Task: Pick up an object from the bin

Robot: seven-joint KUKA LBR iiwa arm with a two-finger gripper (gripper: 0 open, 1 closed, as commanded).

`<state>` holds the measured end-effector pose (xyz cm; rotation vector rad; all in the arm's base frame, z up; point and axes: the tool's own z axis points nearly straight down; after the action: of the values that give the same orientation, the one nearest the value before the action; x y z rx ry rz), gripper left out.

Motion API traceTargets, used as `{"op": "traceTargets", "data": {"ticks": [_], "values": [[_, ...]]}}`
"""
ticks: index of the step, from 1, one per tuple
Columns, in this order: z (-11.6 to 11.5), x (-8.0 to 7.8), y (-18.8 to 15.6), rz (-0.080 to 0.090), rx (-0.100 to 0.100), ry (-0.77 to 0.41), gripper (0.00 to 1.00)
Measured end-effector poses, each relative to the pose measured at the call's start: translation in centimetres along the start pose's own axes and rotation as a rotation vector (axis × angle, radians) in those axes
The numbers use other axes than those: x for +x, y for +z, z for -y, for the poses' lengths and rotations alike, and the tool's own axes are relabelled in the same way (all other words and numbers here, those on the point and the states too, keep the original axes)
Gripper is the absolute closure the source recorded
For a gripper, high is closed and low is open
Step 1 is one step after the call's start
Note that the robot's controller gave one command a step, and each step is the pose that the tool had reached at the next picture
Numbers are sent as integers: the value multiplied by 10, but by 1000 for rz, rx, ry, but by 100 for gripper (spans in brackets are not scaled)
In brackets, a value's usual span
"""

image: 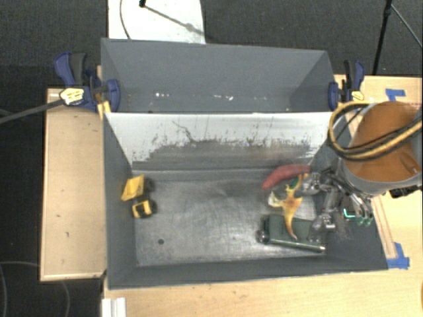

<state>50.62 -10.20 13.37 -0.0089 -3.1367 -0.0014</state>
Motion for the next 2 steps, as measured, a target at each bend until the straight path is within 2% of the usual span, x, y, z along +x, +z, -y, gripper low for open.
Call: {"op": "traceTargets", "data": {"ticks": [1, 2], "values": [[0, -1, -2, 3, 1, -1, 0], [-3, 6, -26, 2, 0, -80, 0]]}}
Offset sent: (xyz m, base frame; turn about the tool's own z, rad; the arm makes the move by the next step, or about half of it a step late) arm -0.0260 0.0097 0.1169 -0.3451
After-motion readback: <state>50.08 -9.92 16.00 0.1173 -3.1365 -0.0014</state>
